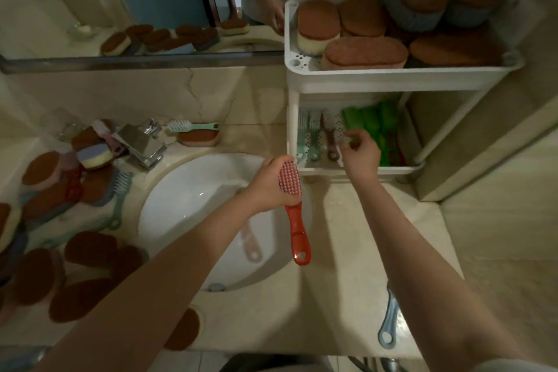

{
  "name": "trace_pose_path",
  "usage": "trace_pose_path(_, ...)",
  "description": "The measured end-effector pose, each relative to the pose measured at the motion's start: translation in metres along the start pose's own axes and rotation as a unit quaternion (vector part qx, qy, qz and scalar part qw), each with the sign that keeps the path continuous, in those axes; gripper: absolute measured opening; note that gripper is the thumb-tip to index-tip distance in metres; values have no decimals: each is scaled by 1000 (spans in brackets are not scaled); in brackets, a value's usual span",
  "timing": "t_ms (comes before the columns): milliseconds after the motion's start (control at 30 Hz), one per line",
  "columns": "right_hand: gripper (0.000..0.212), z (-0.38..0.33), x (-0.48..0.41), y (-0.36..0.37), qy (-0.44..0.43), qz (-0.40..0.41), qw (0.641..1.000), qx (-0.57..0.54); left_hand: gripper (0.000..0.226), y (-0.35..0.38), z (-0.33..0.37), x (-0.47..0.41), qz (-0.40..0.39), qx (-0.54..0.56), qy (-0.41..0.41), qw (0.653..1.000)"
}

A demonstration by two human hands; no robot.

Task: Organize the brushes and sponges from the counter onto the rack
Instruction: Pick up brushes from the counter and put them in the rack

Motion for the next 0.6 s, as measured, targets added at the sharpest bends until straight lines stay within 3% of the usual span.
trace_pose_path(133,3,25,35,-20,21,-32,998,-45,87,25,37,-1,-31,-13,43,999)
trace_pose_path(267,22,58,67,-34,98,-71,987,-102,90,25,87,-15,-7,-15,77,997)
trace_pose_path(400,33,65,90,-37,122,-113,976,-138,87,13,121,-30,20,-3,90,996)
trace_pose_path(600,30,59,98,-43,131,-104,956,-241,78,18,133,-48,17,25,69,997)
Point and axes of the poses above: each hand's wrist, its own x-axis away from the middle knuckle, its own y-axis out of the palm, z = x × y, the point moved 10 cm from there along -x, towards the middle knuckle, and after that the axes turned 9 degrees about -y, right-handed, at the moved point
